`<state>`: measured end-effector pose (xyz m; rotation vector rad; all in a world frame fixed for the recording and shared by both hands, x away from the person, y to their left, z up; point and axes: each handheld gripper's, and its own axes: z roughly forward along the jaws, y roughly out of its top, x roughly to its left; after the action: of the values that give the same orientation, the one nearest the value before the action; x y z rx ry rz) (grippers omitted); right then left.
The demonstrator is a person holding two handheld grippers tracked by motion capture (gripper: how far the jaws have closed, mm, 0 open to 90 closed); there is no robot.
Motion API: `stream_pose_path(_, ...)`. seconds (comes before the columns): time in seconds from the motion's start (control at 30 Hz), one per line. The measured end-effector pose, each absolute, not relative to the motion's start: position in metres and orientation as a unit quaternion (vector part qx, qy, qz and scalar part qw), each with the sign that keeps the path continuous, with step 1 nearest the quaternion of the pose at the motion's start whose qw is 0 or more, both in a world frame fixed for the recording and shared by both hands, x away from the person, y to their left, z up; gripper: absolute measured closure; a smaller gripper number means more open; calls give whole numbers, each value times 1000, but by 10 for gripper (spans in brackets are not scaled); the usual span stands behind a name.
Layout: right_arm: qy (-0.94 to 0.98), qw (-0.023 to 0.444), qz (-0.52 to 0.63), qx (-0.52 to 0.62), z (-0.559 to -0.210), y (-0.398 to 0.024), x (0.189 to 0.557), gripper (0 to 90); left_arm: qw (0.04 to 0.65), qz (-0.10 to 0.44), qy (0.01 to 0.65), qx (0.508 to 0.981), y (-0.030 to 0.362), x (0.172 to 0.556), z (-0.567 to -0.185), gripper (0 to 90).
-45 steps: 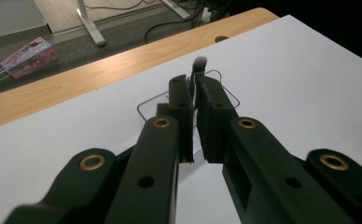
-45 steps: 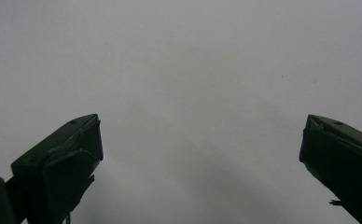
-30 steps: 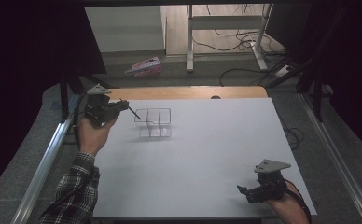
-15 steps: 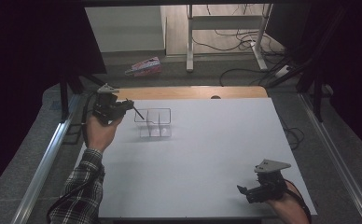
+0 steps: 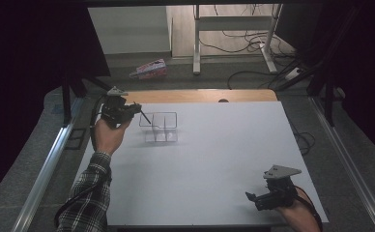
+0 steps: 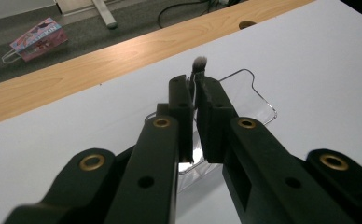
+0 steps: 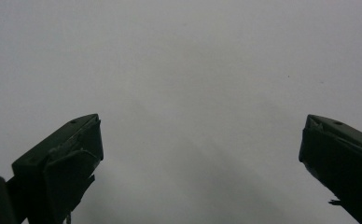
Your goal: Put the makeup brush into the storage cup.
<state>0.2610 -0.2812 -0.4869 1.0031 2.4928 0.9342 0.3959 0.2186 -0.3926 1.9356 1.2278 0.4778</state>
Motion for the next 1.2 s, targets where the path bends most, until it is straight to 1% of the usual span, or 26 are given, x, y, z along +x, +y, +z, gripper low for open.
stream_pose_path(0.67,870,148,320,346,-488,-280,261,0,383,181,493,760,216,401,-418,854)
stream_pose_path(1.2,873,145,316,342,-489,-279,261,0,376,176,489,767,209,403,-437,849)
